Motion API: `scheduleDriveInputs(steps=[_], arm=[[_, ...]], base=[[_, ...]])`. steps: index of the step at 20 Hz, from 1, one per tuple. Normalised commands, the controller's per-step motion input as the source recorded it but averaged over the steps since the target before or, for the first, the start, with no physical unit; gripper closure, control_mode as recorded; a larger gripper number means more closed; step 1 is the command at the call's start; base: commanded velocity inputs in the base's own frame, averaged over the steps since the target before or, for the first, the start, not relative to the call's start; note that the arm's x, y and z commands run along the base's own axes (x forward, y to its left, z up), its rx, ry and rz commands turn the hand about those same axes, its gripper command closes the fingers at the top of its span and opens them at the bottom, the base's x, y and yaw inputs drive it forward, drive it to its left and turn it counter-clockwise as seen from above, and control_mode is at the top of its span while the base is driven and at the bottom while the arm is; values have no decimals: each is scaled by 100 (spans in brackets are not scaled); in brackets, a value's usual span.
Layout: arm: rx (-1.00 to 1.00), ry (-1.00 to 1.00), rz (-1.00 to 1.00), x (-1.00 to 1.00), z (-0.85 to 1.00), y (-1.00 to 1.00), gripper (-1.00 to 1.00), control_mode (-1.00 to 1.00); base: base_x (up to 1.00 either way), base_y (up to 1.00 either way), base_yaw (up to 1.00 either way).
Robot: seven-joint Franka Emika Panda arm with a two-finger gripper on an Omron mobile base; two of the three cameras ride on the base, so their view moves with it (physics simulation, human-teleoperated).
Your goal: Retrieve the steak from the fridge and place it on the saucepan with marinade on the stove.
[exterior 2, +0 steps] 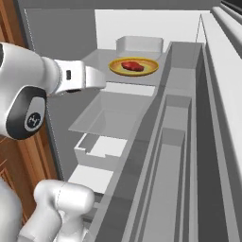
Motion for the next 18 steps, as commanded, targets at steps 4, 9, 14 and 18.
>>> scheduleDriveInputs(steps=[4, 9, 14, 18], arm=[[0, 0, 18, 0, 44, -13, -100, -100], [0, 0, 3, 10, 0, 0, -100, -100], [0, 1, 0, 59, -6, 0, -100, -100], [0, 2, 0, 78, -1, 0, -100, -100]], base=[[0, 0, 0], [0, 0, 0], [0, 0, 0], [0, 0, 0]])
